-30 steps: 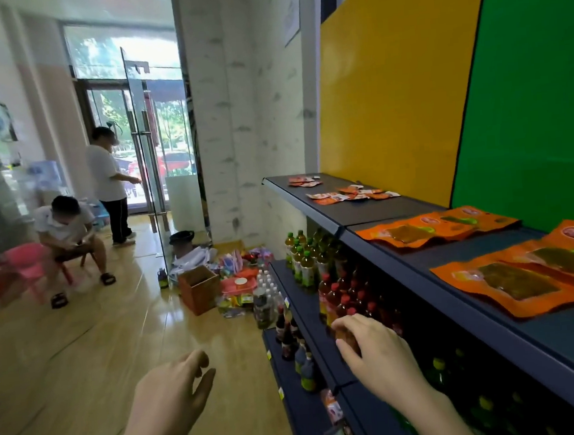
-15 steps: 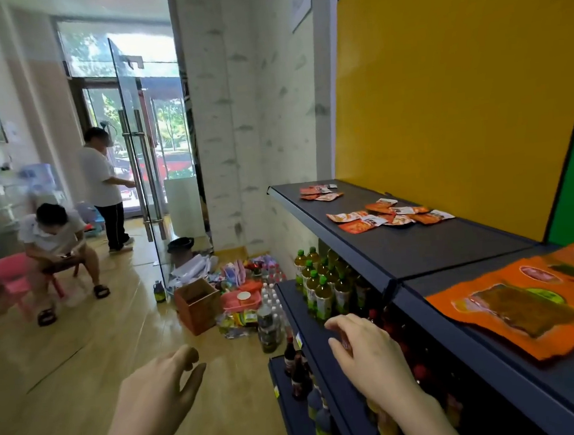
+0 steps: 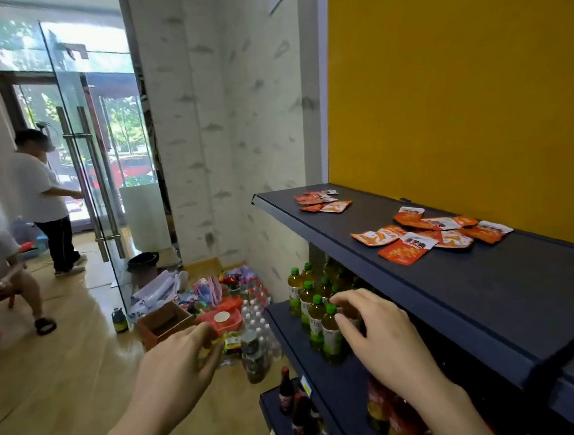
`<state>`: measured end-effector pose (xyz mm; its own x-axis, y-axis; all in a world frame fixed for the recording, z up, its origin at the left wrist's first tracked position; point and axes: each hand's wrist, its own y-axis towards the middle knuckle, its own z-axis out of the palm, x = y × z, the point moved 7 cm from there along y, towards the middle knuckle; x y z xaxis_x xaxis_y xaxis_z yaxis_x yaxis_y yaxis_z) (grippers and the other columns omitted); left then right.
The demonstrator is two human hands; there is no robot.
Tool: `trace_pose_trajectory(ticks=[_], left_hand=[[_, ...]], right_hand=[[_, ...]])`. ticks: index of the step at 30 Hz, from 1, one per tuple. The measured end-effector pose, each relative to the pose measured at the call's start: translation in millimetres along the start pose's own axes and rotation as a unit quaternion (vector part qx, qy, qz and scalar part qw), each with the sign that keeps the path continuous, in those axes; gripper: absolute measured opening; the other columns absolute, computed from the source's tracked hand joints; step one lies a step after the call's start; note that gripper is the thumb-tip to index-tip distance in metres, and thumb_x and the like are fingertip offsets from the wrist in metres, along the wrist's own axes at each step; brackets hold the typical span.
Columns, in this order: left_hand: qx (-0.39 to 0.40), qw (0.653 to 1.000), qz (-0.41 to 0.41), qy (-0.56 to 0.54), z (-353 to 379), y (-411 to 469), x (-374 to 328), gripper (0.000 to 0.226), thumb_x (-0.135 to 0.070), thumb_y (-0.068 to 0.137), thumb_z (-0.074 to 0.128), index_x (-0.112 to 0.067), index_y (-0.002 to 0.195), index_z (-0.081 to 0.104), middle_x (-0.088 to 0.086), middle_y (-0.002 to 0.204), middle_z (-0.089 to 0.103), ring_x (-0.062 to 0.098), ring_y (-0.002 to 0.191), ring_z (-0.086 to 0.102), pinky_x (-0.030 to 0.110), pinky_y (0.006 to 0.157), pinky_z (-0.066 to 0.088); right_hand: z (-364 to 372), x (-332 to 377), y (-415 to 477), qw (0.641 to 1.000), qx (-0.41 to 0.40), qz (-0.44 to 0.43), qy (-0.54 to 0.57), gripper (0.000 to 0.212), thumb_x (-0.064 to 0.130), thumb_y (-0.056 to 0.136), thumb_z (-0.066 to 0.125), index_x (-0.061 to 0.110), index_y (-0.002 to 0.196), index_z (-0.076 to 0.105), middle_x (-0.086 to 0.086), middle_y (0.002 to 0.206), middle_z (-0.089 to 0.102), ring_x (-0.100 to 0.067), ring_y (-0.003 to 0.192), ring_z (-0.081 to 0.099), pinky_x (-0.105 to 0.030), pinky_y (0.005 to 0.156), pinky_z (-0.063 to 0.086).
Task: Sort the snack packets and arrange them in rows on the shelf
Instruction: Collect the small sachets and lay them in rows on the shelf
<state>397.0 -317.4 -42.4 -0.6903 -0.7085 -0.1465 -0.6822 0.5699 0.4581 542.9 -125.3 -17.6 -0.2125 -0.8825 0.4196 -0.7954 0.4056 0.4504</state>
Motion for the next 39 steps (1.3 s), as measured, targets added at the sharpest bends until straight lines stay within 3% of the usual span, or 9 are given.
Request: trace_pose_trajectory(ticks=[6,8,11,14,17,22,28,34,39], left_hand=[[-0.004,0.992,0.095,-0.083,28.3,115.9,31.8,0.023,-0.047,0.089,0.047,-0.030,0.099,0.059,-0.011,0.090,0.068,0.003,0.078,0.061,0.020,0.066,0.053],[-0.011,0.986,0.141,-0.091,30.9,144.3,27.5,0.021,-0.045,0.089,0.050,-0.030,0.098,0.061,-0.011,0.088,0.068,0.003,0.075,0.060,0.016,0.061,0.048],[-0.032,0.972,0.209,-0.101,35.0,182.7,15.6,0.019,-0.043,0.088,0.053,-0.028,0.087,0.064,-0.011,0.075,0.067,0.002,0.061,0.054,0.006,0.048,0.029],[-0.026,0.959,0.250,-0.132,45.8,214.4,-0.5,0.043,-0.056,0.084,0.029,-0.029,0.087,0.062,-0.010,0.072,0.066,0.007,0.063,0.062,0.022,0.049,0.048],[-0.027,0.945,0.276,-0.172,54.8,239.7,-19.5,0.036,-0.054,0.087,0.036,-0.029,0.088,0.061,-0.008,0.075,0.067,0.012,0.065,0.064,0.030,0.055,0.052],[-0.014,0.925,0.311,-0.220,75.6,275.7,-53.4,0.020,-0.044,0.090,0.048,-0.026,0.088,0.059,-0.010,0.083,0.065,0.012,0.075,0.062,0.026,0.058,0.041],[0.004,0.915,0.328,-0.236,108.5,328.8,-87.5,0.019,-0.044,0.090,0.047,-0.027,0.092,0.056,-0.010,0.092,0.066,0.014,0.093,0.062,0.028,0.064,0.038],[0.012,0.918,0.312,-0.243,139.3,380.7,-105.5,0.021,-0.041,0.090,0.048,-0.024,0.096,0.059,-0.004,0.100,0.064,0.020,0.099,0.058,0.031,0.071,0.041],[0.026,0.916,0.325,-0.236,166.7,421.5,-136.1,0.027,-0.034,0.094,0.045,-0.015,0.101,0.064,0.004,0.108,0.064,0.023,0.105,0.056,0.035,0.079,0.045]], right_hand=[[9.1,4.6,85.0,0.995,-0.078,0.062,-0.019,0.024,0.031,0.094,0.047,0.032,0.117,0.056,0.020,0.116,0.056,-0.001,0.110,0.052,-0.022,0.094,0.042],[7.2,-0.6,103.1,0.991,-0.095,0.092,-0.031,0.025,0.029,0.094,0.048,0.030,0.117,0.057,0.017,0.116,0.057,-0.003,0.111,0.052,-0.022,0.093,0.041],[-0.8,-14.9,119.5,0.981,-0.120,0.136,-0.066,0.026,0.026,0.094,0.050,0.026,0.119,0.059,0.013,0.118,0.059,-0.005,0.111,0.053,-0.017,0.086,0.038],[-11.6,-32.5,124.1,0.967,-0.136,0.190,-0.098,0.027,0.024,0.094,0.050,0.025,0.119,0.059,0.012,0.118,0.061,-0.007,0.110,0.054,-0.017,0.083,0.036],[-21.6,-53.1,128.4,0.948,-0.156,0.243,-0.134,0.024,0.026,0.093,0.051,0.025,0.115,0.061,0.010,0.117,0.064,-0.012,0.110,0.056,-0.029,0.087,0.044],[-26.4,-89.0,141.6,0.911,-0.147,0.337,-0.185,0.027,0.028,0.092,0.051,0.023,0.117,0.061,0.003,0.117,0.064,-0.017,0.110,0.057,-0.031,0.087,0.044],[-18.2,-115.1,166.1,0.866,-0.104,0.422,-0.247,0.036,0.040,0.091,0.051,0.015,0.115,0.060,-0.005,0.118,0.060,-0.023,0.111,0.054,-0.034,0.087,0.044],[-16.1,-119.5,189.0,0.818,-0.109,0.448,-0.345,0.046,0.053,0.090,0.041,0.021,0.121,0.054,0.000,0.127,0.053,-0.021,0.119,0.049,-0.033,0.084,0.045],[-2.3,-117.3,197.8,0.792,-0.047,0.457,-0.401,0.050,0.062,0.089,0.034,0.026,0.113,0.058,0.005,0.122,0.054,-0.018,0.116,0.050,-0.030,0.083,0.043]])
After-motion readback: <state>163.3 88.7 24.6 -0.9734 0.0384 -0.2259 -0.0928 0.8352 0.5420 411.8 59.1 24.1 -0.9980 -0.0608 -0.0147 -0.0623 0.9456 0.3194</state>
